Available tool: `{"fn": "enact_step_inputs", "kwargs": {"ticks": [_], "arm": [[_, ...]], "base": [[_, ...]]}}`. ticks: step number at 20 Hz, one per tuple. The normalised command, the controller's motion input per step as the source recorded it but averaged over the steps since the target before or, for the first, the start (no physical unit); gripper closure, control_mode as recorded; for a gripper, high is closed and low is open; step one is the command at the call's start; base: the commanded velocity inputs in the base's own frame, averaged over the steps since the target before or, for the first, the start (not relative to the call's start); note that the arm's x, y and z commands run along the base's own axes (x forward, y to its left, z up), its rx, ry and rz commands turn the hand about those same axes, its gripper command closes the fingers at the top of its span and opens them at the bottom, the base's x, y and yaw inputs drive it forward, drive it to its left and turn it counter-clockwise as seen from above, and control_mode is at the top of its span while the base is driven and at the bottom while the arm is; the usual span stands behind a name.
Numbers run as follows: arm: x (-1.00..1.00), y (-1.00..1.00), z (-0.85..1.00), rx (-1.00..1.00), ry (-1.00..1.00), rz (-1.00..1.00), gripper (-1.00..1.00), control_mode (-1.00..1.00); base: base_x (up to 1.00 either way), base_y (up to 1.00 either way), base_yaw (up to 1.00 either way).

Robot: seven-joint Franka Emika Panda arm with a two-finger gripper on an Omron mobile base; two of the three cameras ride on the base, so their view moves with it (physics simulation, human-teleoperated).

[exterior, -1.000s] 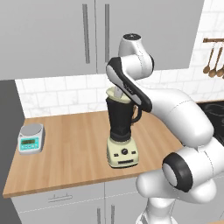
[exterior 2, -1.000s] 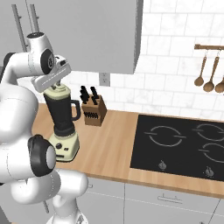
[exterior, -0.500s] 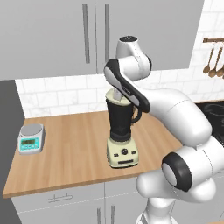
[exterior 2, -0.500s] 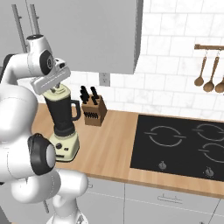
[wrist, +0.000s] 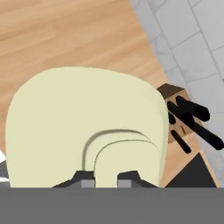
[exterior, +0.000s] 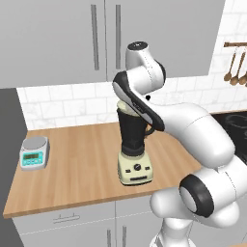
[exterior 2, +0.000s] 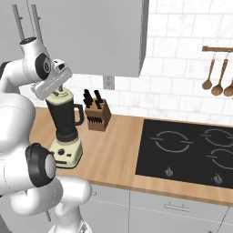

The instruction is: Close the lid blender by securely placing the lid on top.

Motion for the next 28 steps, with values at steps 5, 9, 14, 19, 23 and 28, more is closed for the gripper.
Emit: {"fn": "enact_step_inputs", "kwargs": {"ticks": [5, 9, 14, 19, 23, 28], "arm": [[0.08, 0.23, -0.22, -0.03, -0.01, 0.0, 1.0, -1.0], [0.08, 0.16, -0.3, 0.0, 0.0, 0.0, 1.0, -1.0], [0.0, 0.0, -0.79, -0.01, 0.0, 0.03, 1.0, -1.0], [0.05, 0.05, -0.67, -0.01, 0.0, 0.03, 1.0, -1.0], [0.23, 0.31, -0.1, 0.0, -0.03, 0.02, 1.0, -1.0], [0.31, 0.45, -0.21, 0.0, -0.01, 0.01, 1.0, -1.0]], "base": [[0.0, 0.0, 0.0], [0.0, 0.0, 0.0], [0.0, 0.0, 0.0], [0.0, 0.0, 0.0], [0.0, 0.0, 0.0], [0.0, 0.0, 0.0]]}}
